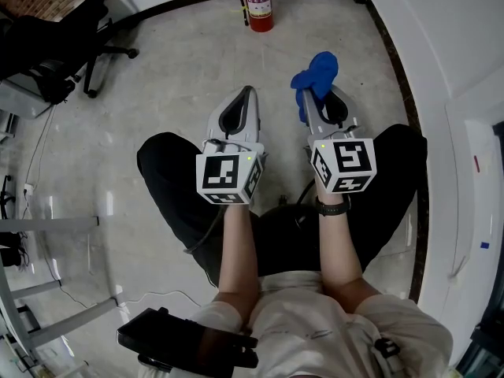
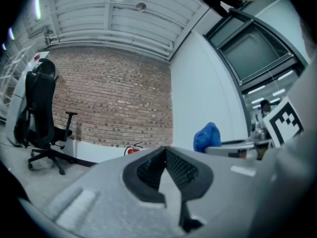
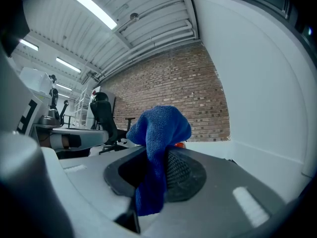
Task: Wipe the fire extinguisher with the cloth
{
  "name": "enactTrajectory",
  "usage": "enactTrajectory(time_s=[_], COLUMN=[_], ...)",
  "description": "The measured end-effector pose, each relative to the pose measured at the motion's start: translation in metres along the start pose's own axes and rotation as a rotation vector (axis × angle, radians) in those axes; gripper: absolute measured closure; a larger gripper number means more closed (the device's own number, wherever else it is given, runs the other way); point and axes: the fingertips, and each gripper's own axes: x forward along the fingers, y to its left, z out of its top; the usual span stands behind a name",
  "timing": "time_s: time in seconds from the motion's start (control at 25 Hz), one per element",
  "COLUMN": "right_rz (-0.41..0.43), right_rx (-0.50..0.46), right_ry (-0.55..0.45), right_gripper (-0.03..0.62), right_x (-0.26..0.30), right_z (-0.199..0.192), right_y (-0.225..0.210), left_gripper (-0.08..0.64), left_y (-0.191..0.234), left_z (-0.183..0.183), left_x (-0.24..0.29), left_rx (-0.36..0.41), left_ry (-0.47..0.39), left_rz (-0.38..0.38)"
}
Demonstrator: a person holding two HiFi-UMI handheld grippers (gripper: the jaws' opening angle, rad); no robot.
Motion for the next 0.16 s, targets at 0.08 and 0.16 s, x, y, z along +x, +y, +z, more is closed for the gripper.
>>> enactTrajectory(time_s=[0.08, 0.16], right_rz=[-0.003, -0.006], right_rx=[-0.002, -0.003], right_ry=[0.005, 0.008], right_gripper=[0.514, 0.512], right_x=[-0.0014, -0.0026], right_z=[-0.0008, -0.001], right_y=[-0.0006, -0.001], left_gripper=[0.557, 0.558], left_y=[-0.0016, -0.0026], left_z=[-0.0002, 0.0001], left_x=[-0.0006, -0.0013], left_rx=[-0.001, -0.002], left_ry=[-0.001, -0.004], left_rz=[-0.004, -0.006])
